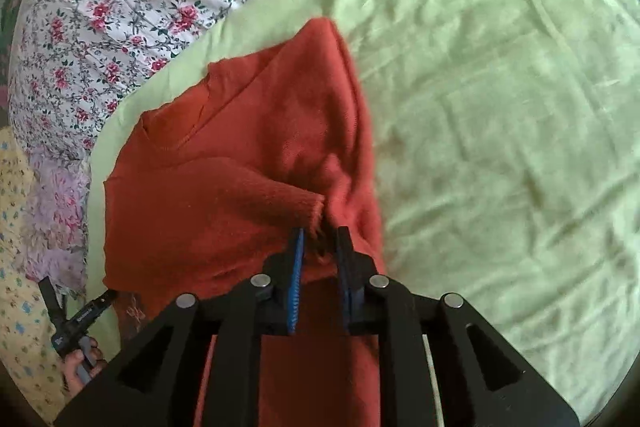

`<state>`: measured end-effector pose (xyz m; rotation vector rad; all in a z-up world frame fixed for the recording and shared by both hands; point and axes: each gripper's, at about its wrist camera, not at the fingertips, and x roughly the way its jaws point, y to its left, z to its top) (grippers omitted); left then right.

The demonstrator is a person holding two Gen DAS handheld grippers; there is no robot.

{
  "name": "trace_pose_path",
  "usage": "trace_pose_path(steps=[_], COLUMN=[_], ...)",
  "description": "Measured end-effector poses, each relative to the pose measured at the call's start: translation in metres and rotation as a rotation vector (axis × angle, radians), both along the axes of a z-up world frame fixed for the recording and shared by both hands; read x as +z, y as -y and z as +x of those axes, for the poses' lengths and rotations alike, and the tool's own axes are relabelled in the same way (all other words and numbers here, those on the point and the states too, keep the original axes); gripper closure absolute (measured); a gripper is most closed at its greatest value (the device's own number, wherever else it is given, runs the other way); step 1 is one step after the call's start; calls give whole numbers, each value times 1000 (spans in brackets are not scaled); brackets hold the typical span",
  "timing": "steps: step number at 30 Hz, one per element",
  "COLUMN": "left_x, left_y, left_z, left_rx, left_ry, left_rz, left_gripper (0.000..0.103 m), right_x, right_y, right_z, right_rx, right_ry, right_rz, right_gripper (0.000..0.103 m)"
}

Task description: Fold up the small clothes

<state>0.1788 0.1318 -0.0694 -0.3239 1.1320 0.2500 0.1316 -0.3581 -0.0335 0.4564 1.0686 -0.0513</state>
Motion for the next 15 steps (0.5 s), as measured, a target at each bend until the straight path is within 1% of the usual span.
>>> trace_pose_path(steps=[2, 4, 7, 13, 15], left_x=[3, 6, 11, 14, 16], left_y=[-1, 0, 2, 6, 6], left_z=[-11, -21, -38, -60, -61], left_rx=[-13, -27, -45, -83, -91], left_ry=[-5, -9, -10, -20, -18], left_rz=[-12, -20, -27, -40, -43], left_gripper=[45, 44, 42, 41, 41], right_x=[7, 13, 17, 10, 9], right_y=[4, 7, 5, 7, 7], right_z=[-14, -27, -46, -77, -81], right_rx=[-1, 4, 16, -13, -20], right_ry=[6, 5, 0, -16, -15], right_rz=[-26, -51, -95, -99, -100], right_gripper=[67, 64, 63, 63, 63])
